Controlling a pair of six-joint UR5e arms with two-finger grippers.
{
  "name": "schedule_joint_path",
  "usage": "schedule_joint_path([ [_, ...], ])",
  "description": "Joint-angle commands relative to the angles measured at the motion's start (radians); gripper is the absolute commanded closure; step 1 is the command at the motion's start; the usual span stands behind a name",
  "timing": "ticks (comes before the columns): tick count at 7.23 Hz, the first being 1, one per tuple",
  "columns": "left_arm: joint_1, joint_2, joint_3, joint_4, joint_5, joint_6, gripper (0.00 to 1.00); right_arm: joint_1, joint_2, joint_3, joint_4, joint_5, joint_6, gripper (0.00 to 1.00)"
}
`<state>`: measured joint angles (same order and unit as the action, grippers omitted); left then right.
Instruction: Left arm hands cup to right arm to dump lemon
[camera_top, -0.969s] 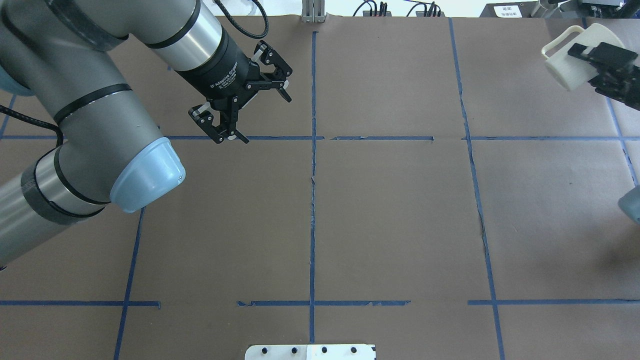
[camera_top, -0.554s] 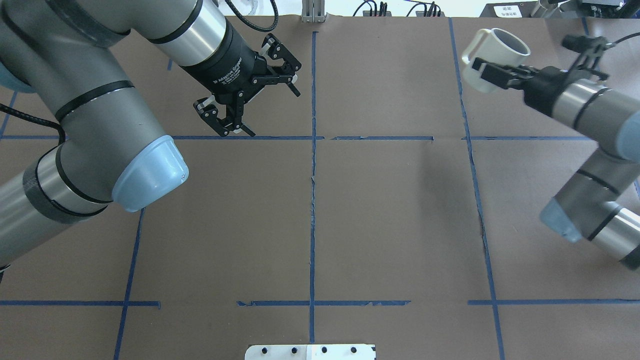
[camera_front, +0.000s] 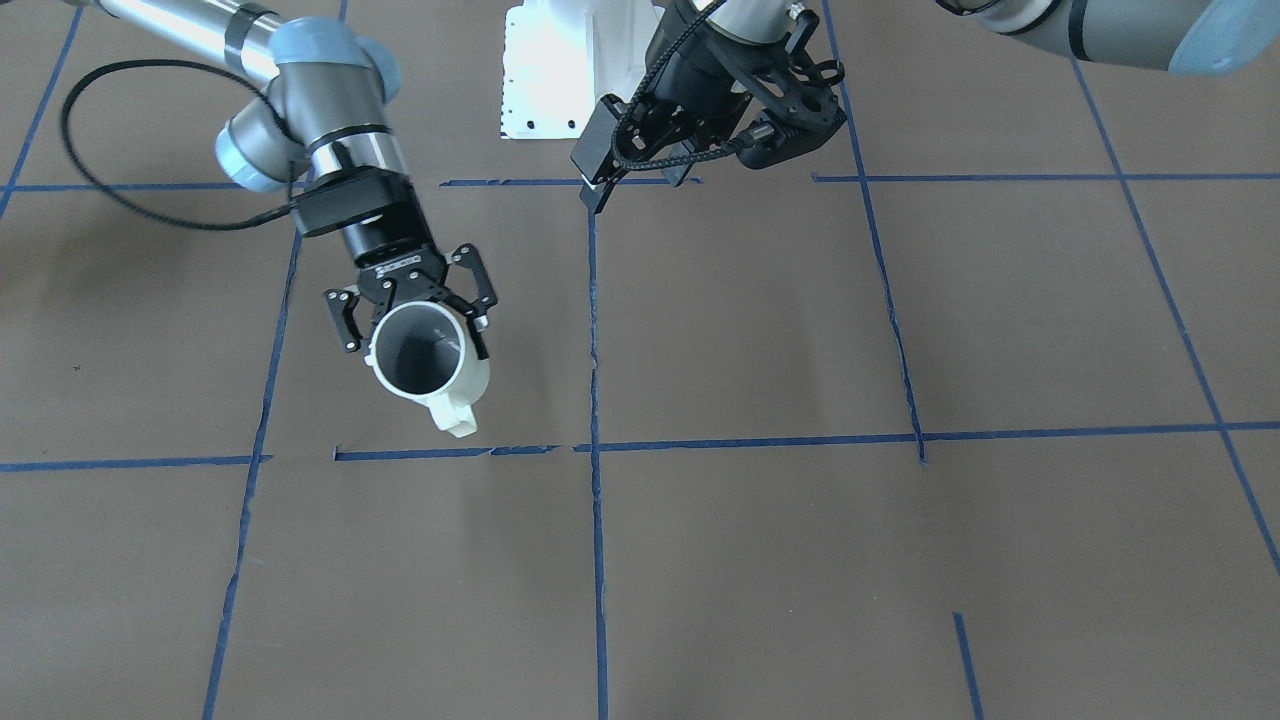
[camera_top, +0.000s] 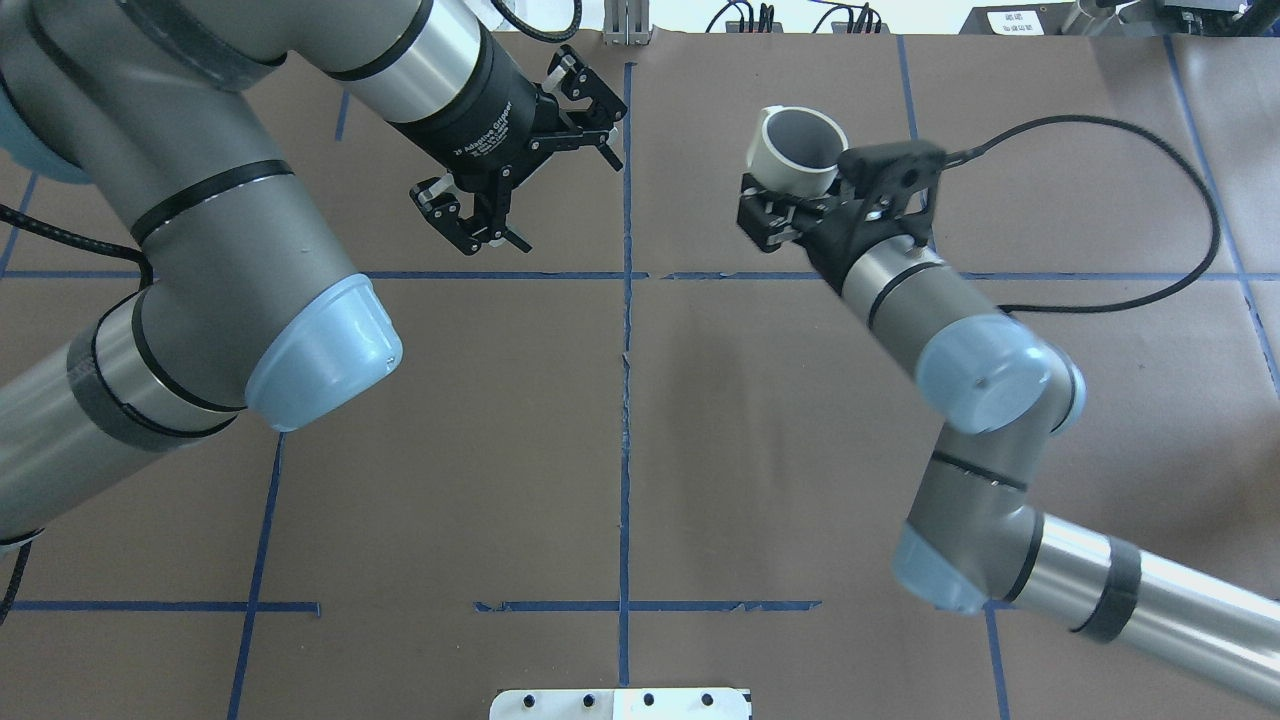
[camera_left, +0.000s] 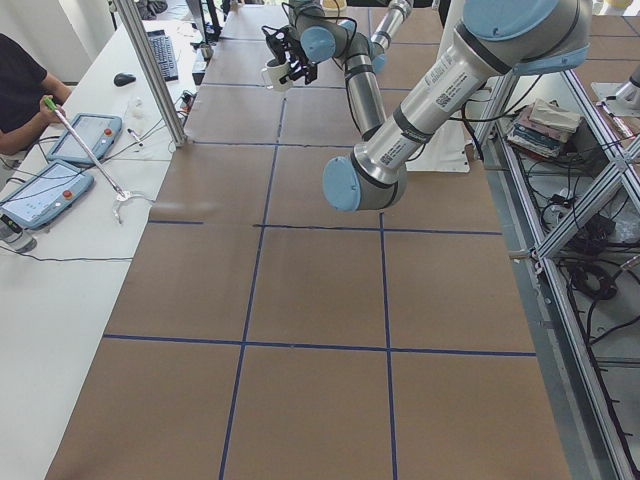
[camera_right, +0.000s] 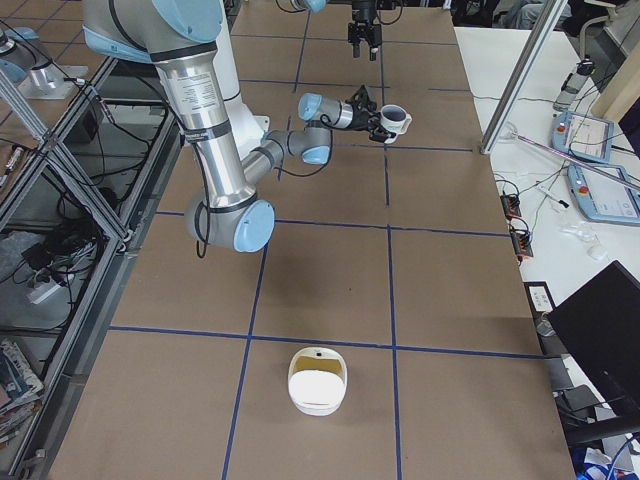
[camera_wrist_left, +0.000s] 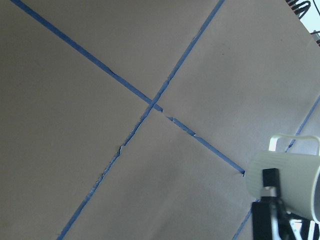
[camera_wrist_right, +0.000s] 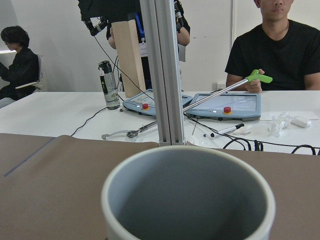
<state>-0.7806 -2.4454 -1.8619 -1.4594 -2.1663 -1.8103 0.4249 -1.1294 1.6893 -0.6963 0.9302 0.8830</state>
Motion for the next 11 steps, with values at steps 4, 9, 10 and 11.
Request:
schedule_joint_path([
  [4, 0.009, -0.046, 0.078, 0.094, -0.069, 0.049, 0.11, -0.213, 0.072, 0.006, -0.088, -0.258, -0.171, 0.35],
  [9, 0.101, -0.038, 0.099, 0.094, 0.002, 0.197, 0.22, -0.229, 0.092, 0.016, -0.116, -0.271, -0.233, 0.34],
  [10, 0.104, -0.037, 0.101, 0.094, 0.005, 0.197, 0.28, -0.233, 0.091, 0.027, -0.117, -0.271, -0.233, 0.34],
  [11, 0.106, -0.035, 0.101, 0.094, 0.006, 0.197, 0.31, -0.233, 0.091, 0.029, -0.117, -0.271, -0.233, 0.33],
])
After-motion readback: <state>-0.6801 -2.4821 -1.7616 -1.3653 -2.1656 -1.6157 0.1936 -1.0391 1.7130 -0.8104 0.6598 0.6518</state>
